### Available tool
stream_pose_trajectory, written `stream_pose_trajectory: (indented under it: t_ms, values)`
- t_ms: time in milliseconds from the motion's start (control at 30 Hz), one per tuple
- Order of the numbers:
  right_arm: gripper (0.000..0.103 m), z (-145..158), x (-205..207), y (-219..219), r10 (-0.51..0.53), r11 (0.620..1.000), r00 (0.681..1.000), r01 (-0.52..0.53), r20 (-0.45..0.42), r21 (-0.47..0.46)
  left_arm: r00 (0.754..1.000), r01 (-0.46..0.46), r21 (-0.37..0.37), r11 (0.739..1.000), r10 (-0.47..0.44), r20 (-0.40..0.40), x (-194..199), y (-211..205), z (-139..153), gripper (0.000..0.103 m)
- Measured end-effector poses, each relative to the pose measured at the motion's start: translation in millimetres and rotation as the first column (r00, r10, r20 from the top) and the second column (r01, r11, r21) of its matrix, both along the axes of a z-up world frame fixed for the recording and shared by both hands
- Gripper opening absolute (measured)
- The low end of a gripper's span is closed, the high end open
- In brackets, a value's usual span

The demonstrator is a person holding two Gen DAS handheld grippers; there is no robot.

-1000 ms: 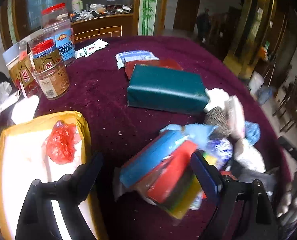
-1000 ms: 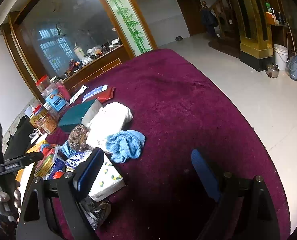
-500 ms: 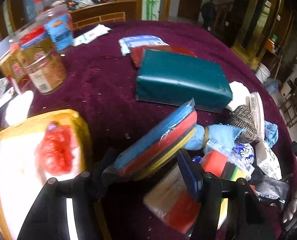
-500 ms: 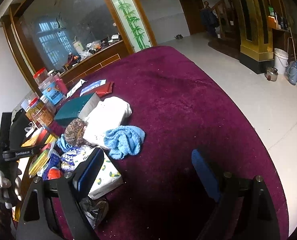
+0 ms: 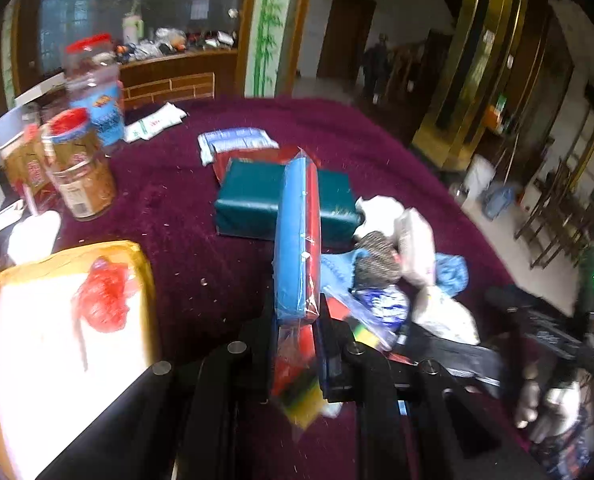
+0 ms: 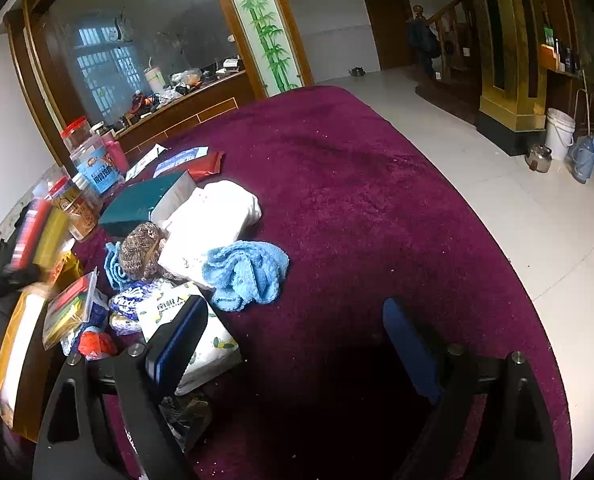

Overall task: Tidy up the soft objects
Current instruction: 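Carry strip pack to the tray with left gripper while right gripper grasps black package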

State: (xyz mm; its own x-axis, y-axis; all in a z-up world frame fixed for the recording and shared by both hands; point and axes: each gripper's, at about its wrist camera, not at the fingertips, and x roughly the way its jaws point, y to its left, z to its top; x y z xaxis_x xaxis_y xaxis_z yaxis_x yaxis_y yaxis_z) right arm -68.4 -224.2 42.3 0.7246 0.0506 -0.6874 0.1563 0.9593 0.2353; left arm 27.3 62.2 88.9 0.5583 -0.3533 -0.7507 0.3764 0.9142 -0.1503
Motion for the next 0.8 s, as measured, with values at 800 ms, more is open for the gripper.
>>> stream_pose_trajectory:
  t_ms: [800]
  values:
    - [0.088,6.9,-12.3,107.1,0.399,0.89,0.897,-0.428,-0.189,-0.155,0.97,-0.179,-0.238,0.955,0.212,0.12,-183.1,168.8,36.2,0.016]
